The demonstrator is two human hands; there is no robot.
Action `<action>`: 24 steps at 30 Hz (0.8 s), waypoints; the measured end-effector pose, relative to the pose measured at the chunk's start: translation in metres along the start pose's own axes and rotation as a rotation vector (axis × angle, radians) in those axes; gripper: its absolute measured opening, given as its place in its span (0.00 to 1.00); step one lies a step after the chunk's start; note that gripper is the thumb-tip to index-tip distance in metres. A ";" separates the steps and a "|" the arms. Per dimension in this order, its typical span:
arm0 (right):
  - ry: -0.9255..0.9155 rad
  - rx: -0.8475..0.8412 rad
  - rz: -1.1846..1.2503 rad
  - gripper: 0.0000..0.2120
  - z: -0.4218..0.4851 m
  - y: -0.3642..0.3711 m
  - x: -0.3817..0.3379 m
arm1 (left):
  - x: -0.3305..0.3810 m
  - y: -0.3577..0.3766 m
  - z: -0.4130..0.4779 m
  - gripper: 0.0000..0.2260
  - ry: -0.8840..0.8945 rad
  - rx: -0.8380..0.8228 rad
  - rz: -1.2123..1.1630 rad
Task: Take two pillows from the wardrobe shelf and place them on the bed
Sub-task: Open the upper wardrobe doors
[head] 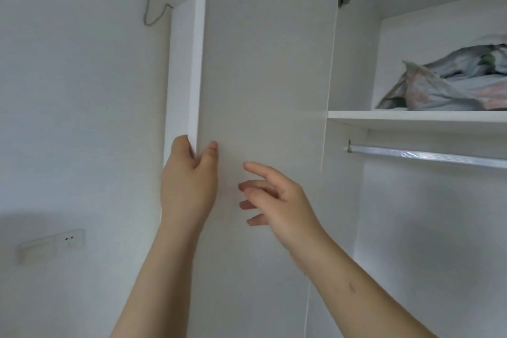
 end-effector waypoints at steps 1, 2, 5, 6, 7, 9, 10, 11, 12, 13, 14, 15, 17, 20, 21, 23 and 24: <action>0.007 0.001 0.002 0.16 0.003 0.004 0.003 | -0.005 -0.001 0.006 0.14 -0.007 0.030 0.029; 0.012 0.003 -0.001 0.16 0.006 0.008 0.005 | -0.010 -0.003 0.011 0.14 -0.012 0.057 0.053; 0.022 0.023 -0.030 0.14 0.015 0.016 0.012 | -0.017 -0.004 0.016 0.14 -0.006 0.078 0.066; 0.022 0.038 -0.051 0.14 0.019 0.019 0.014 | -0.017 -0.004 0.016 0.14 0.009 0.077 0.064; 0.020 0.059 -0.073 0.13 0.022 0.021 0.016 | -0.015 -0.004 0.015 0.14 0.029 0.077 0.065; 0.012 0.105 -0.100 0.13 0.026 0.024 0.020 | -0.014 -0.004 0.014 0.14 0.056 0.082 0.065; 0.012 0.119 -0.102 0.13 0.028 0.026 0.021 | -0.014 -0.004 0.014 0.14 0.059 0.083 0.064; 0.015 0.126 -0.102 0.13 0.029 0.027 0.023 | -0.015 -0.005 0.014 0.14 0.058 0.081 0.062; 0.017 0.129 -0.102 0.13 0.029 0.027 0.024 | -0.016 -0.006 0.014 0.14 0.057 0.077 0.059; 0.017 0.131 -0.102 0.13 0.029 0.028 0.025 | -0.015 -0.006 0.014 0.13 0.057 0.070 0.053; 0.019 0.133 -0.105 0.13 0.029 0.027 0.026 | -0.015 -0.006 0.012 0.12 0.055 0.064 0.050; 0.019 0.137 -0.108 0.13 0.029 0.026 0.026 | -0.014 -0.005 0.011 0.11 0.055 0.067 0.053; 0.017 0.147 -0.107 0.13 0.029 0.023 0.024 | -0.011 -0.004 0.006 0.15 0.061 0.099 0.078; 0.021 0.156 -0.100 0.13 0.027 0.015 0.021 | -0.005 0.000 -0.002 0.20 0.112 0.151 0.178; 0.022 0.163 -0.100 0.13 0.025 0.011 0.019 | -0.003 0.003 -0.005 0.22 0.138 0.171 0.224; 0.028 0.174 -0.100 0.13 0.022 0.003 0.020 | 0.000 0.004 -0.009 0.24 0.158 0.208 0.288; 0.033 0.184 -0.104 0.13 0.020 -0.001 0.020 | 0.002 0.006 -0.012 0.25 0.173 0.221 0.289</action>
Point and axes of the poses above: each hand's wrist, its own z-axis towards the middle knuckle, its own y-axis out of the palm, x = y × z, the point moved 5 cm from there along z, towards the middle knuckle, and after that the axes turned 8 degrees about x, right-handed, at the moved point
